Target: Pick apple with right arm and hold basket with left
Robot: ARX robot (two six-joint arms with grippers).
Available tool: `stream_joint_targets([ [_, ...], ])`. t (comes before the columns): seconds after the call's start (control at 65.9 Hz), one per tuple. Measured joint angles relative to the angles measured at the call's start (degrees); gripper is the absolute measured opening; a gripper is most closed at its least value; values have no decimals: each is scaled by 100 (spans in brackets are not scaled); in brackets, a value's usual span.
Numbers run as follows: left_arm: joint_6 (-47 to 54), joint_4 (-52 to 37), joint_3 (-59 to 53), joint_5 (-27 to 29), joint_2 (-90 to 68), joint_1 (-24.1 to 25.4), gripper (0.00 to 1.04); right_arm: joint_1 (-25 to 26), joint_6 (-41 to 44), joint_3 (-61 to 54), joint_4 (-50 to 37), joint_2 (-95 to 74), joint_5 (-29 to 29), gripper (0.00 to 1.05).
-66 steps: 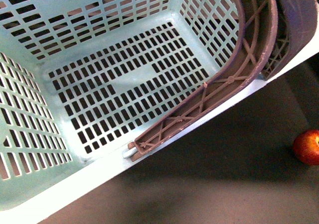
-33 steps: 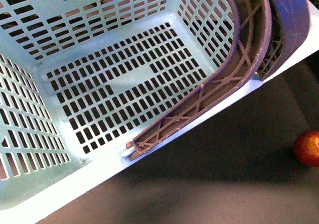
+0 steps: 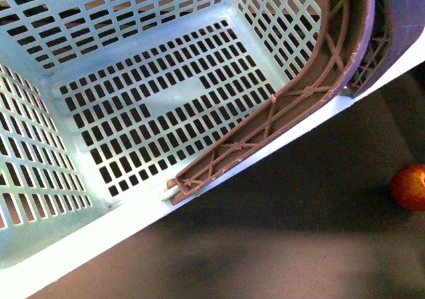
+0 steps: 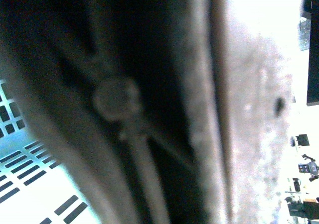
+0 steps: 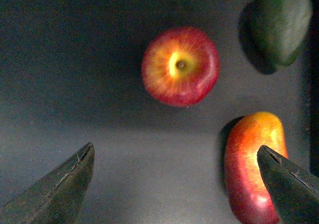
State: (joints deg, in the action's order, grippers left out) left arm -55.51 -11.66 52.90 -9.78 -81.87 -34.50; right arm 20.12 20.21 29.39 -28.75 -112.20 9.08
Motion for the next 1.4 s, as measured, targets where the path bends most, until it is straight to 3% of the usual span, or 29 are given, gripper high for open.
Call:
stream_joint_targets([
  [0.455,-2,0,0,11,0,0,14,-153,-11,1311,238,-1449,-643,96],
  [0.804,0,0,0,13,0,0,14,-483,-297,1921,531,-2017,-793,96],
  [1.396,0,0,0,11,0,0,14,-625,-592,2562,688,-2669,-1154,96],
])
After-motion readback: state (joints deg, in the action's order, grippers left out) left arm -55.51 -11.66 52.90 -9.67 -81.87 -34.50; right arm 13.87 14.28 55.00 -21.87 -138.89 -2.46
